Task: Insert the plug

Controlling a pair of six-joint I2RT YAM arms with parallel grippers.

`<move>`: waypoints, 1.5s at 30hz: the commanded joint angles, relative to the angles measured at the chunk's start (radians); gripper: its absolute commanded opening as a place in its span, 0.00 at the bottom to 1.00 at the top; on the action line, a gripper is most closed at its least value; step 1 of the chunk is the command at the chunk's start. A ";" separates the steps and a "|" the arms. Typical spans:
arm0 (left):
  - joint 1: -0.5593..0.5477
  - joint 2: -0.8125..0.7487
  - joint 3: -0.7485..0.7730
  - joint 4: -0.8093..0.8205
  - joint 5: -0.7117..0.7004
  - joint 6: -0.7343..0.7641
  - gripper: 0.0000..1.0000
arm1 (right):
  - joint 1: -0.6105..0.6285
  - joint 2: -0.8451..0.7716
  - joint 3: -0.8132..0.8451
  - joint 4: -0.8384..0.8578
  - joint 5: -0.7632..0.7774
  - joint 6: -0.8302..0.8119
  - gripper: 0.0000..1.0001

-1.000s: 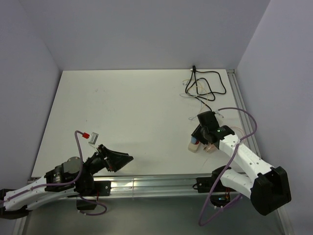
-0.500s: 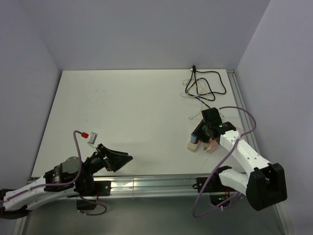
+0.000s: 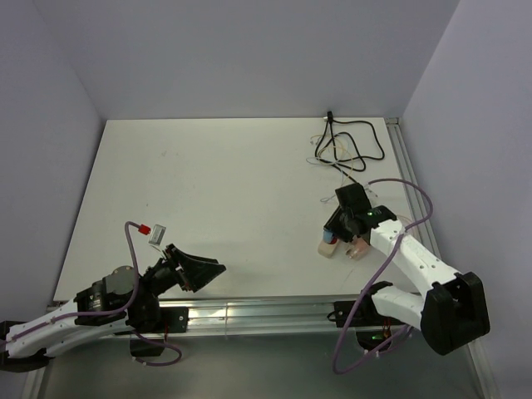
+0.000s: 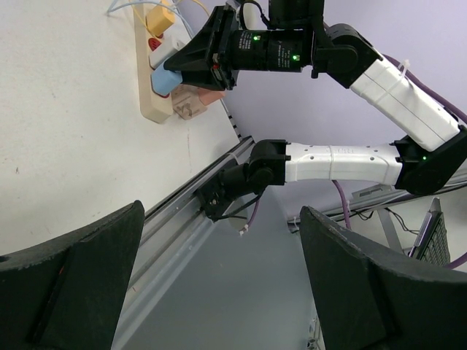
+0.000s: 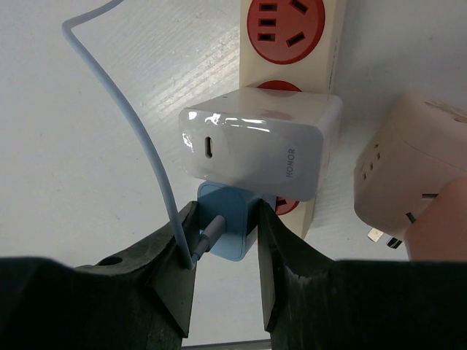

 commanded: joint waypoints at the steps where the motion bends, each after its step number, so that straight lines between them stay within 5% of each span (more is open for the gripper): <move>1: -0.004 -0.080 0.005 0.036 0.009 0.002 0.93 | 0.047 0.099 -0.085 -0.236 0.058 0.010 0.00; 12: -0.004 -0.108 0.020 0.024 0.027 0.020 0.92 | 0.136 0.323 -0.088 -0.303 -0.074 0.085 0.00; 16: -0.002 -0.131 0.034 -0.022 0.015 0.023 0.92 | 0.100 0.277 -0.138 -0.267 -0.132 0.091 0.00; 24: -0.004 -0.156 0.046 -0.055 0.006 0.034 0.93 | 0.128 0.205 -0.082 -0.316 0.006 0.094 0.00; 29: -0.004 -0.137 0.035 -0.027 0.006 0.031 0.93 | 0.181 0.193 -0.057 -0.326 0.064 0.096 0.49; 33: -0.004 -0.123 0.028 -0.013 0.009 0.023 0.93 | 0.193 0.136 -0.011 -0.359 0.144 0.076 0.71; 38: -0.004 -0.102 0.040 -0.012 -0.002 0.020 0.93 | 0.214 0.018 0.095 -0.428 0.199 0.047 0.83; 45: -0.004 -0.042 0.057 0.001 -0.028 0.017 0.93 | 0.251 -0.136 0.172 -0.412 0.080 -0.084 0.86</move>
